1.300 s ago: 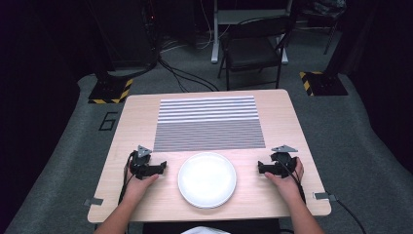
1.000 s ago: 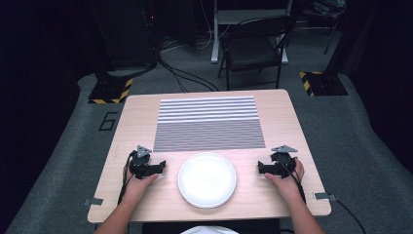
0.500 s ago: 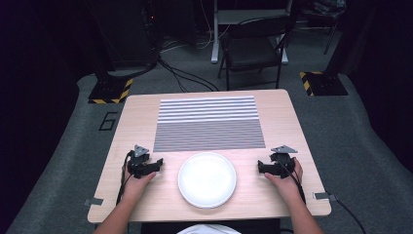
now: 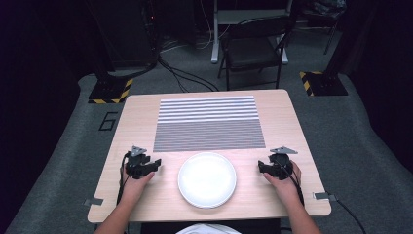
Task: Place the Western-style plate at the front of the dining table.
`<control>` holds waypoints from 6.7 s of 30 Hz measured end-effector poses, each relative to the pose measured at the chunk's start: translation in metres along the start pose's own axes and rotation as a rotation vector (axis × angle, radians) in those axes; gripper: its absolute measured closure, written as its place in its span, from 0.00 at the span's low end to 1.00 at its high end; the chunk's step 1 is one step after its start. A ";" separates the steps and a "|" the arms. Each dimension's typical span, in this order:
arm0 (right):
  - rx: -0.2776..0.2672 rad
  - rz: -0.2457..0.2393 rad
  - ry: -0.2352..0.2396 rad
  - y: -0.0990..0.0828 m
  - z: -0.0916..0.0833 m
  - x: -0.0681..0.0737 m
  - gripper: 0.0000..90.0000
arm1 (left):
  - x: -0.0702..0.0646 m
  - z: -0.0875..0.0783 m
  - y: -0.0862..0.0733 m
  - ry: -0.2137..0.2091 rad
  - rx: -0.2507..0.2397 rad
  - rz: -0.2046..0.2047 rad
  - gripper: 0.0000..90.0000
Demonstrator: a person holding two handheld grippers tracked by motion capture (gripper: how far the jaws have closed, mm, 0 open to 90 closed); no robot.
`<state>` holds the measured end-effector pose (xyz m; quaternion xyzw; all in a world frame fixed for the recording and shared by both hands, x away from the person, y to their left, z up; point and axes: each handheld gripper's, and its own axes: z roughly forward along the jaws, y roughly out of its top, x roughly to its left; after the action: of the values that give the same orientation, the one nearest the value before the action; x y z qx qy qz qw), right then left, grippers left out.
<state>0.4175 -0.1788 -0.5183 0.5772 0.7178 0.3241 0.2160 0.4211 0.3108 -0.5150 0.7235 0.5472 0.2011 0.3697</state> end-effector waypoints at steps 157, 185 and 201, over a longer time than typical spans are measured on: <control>0.174 0.176 0.299 -0.016 -0.043 0.091 0.52 | -0.105 0.001 0.001 -0.428 0.229 -0.163 0.61; 0.116 0.157 0.103 -0.005 -0.077 0.061 0.58 | -0.126 0.024 0.013 -0.477 0.202 -0.140 0.61; 0.093 0.210 0.114 -0.017 -0.060 0.059 0.53 | -0.138 0.020 0.009 -0.422 0.184 -0.101 0.54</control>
<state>0.3509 -0.1364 -0.4846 0.6390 0.6789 0.3435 0.1127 0.3965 0.1740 -0.5052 0.7517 0.5094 -0.0243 0.4181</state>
